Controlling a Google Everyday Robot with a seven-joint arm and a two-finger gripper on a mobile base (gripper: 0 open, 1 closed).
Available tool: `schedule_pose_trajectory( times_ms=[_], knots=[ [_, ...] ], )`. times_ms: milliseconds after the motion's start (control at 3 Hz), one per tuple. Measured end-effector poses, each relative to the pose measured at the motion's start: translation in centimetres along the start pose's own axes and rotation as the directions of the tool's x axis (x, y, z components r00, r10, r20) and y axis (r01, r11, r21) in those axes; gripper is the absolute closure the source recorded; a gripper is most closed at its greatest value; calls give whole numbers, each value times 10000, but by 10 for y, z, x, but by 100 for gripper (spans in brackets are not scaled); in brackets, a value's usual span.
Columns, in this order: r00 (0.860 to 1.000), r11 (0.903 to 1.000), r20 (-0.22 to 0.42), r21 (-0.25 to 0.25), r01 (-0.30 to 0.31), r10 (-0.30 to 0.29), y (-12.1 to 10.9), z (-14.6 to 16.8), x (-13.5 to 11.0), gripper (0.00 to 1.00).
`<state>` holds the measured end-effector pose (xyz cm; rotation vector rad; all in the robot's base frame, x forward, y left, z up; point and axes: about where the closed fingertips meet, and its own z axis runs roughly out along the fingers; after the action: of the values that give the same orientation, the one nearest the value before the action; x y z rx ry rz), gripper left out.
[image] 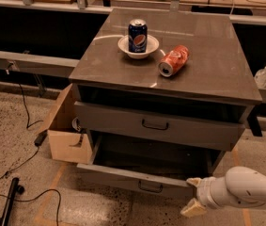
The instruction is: Open middle drawer
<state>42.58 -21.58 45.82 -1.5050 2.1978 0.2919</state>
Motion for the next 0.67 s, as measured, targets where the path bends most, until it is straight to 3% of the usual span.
schedule_pose_trajectory(
  times_ms=[333, 667],
  knots=[
    [9979, 9972, -320, -475, -578, 564, 37, -13, 7, 33],
    [9952, 9949, -370, -410, -923, 908, 54, -26, 3, 39]
  ],
)
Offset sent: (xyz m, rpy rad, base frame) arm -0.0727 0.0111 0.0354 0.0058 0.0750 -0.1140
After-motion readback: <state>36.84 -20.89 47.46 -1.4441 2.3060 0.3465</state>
